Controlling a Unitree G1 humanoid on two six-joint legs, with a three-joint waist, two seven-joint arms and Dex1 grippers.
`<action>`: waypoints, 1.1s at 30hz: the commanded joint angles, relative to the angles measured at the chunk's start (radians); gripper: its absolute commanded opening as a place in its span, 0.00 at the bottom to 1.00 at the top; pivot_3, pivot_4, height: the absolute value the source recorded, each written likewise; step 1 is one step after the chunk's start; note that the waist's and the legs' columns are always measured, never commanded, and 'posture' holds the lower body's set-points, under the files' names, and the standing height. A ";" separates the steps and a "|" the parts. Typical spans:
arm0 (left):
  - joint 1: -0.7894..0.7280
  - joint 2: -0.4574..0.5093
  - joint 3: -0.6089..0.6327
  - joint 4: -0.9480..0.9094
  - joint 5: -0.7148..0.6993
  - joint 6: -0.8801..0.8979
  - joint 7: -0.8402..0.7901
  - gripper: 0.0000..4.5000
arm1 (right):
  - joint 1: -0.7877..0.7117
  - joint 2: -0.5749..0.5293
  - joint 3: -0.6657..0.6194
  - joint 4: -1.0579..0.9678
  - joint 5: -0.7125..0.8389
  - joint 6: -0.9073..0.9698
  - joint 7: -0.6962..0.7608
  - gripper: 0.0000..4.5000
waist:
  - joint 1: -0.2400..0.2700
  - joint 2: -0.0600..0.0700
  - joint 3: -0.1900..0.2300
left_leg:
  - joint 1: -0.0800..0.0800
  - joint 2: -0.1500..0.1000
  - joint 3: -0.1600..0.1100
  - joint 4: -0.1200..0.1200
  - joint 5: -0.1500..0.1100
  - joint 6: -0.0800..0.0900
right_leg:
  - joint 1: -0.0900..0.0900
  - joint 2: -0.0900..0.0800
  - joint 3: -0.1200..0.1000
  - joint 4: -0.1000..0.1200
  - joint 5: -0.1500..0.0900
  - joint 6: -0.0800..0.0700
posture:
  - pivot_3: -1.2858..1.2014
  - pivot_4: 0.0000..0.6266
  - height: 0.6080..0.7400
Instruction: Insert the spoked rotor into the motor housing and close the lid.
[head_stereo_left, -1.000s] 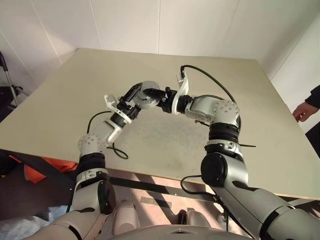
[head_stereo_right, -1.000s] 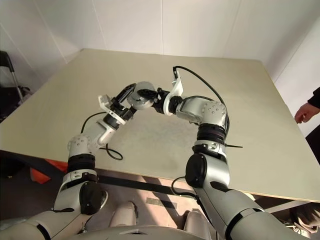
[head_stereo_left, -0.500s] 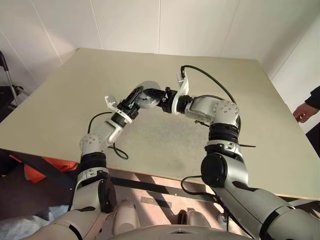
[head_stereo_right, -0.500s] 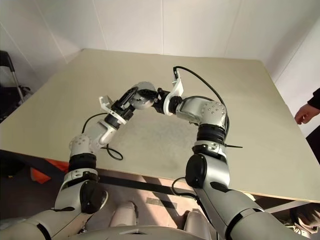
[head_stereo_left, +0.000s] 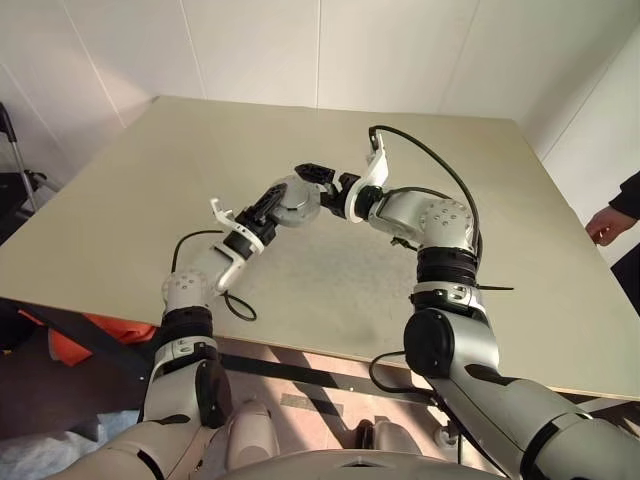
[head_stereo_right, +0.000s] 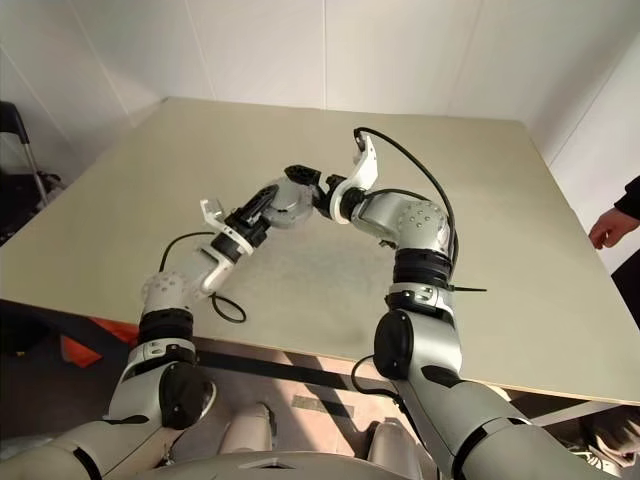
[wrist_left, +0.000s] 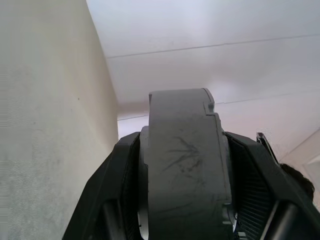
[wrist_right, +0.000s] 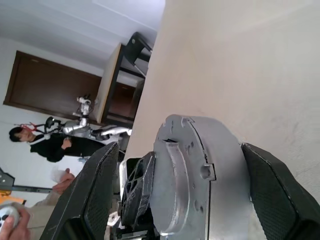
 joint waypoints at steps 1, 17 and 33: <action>0.011 0.032 0.006 -0.071 0.044 -0.072 -0.010 0.48 | 0.000 -0.023 0.048 -0.059 -0.034 -0.059 0.032 0.97 | -0.001 0.000 0.000 | 0.000 0.000 0.000 0.000 0.000 0.000 | 0.000 0.000 0.000 0.000 0.000 0.000 | 0.52 0.00 1.00; 0.051 0.146 0.088 -0.082 0.169 -0.253 0.100 0.48 | 0.035 -0.073 0.154 -0.037 -0.140 -0.149 0.145 0.97 | -0.001 -0.001 0.000 | 0.000 0.000 -0.001 0.002 0.000 0.000 | 0.001 0.000 0.000 0.001 0.000 0.000 | 0.52 0.00 1.00; 0.016 0.267 0.173 0.096 0.301 -0.462 0.257 0.96 | 0.015 -0.075 0.139 -0.004 -0.144 -0.152 0.142 0.98 | -0.019 -0.002 -0.001 | 0.007 0.001 -0.001 0.004 0.000 0.000 | 0.002 0.001 0.002 0.008 -0.002 -0.003 | 0.52 0.00 1.00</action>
